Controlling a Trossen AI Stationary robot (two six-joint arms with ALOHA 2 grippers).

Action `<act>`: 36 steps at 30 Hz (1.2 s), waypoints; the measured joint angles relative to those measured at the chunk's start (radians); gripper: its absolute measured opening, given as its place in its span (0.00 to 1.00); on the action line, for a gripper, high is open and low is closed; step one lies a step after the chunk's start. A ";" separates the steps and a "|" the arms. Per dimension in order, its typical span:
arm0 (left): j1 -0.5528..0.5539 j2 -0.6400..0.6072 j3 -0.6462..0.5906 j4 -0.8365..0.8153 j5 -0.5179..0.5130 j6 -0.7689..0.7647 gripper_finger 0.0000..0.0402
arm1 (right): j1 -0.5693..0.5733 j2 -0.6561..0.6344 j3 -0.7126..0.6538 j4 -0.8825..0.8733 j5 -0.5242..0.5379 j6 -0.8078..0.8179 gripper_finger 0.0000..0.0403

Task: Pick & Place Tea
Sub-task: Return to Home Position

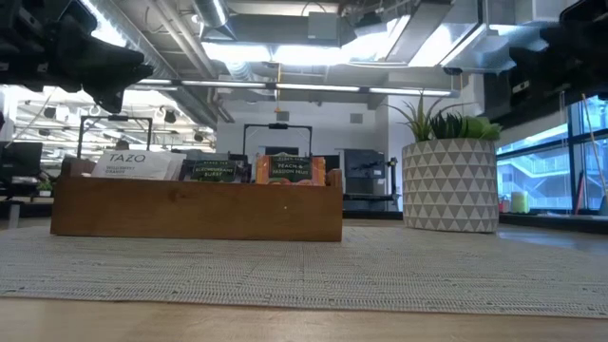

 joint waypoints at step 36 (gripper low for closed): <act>0.000 0.003 0.000 0.000 -0.001 0.000 0.28 | -0.001 0.013 0.000 -0.083 0.062 0.026 0.39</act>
